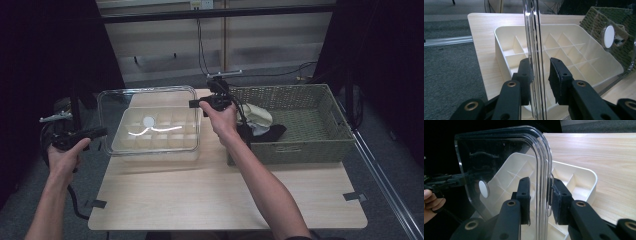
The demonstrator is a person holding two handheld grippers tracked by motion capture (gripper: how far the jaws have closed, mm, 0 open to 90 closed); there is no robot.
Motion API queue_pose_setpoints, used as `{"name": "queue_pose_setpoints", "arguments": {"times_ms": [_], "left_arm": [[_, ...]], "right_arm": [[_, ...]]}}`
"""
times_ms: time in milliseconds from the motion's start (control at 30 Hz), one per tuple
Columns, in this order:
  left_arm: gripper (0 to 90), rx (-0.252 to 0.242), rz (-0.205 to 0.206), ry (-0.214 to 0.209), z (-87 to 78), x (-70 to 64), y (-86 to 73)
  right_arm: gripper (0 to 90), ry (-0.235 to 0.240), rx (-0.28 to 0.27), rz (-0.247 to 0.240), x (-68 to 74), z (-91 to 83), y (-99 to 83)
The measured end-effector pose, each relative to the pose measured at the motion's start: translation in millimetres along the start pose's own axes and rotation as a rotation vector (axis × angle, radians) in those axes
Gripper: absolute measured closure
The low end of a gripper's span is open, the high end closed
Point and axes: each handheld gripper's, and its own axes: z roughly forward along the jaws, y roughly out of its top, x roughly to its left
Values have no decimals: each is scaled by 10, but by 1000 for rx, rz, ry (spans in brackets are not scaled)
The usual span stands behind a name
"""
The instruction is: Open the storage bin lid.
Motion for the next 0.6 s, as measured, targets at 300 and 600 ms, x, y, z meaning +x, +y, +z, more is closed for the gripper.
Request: {"name": "queue_pose_setpoints", "arguments": {"times_ms": [300,600], "left_arm": [[715,-1,-2,6,-90,-65,-70],[722,-8,-5,-5,-180,-96,-177]], "right_arm": [[721,11,-1,-29,103,-95,-42],[728,33,3,-38,146,-144,-147]]}}
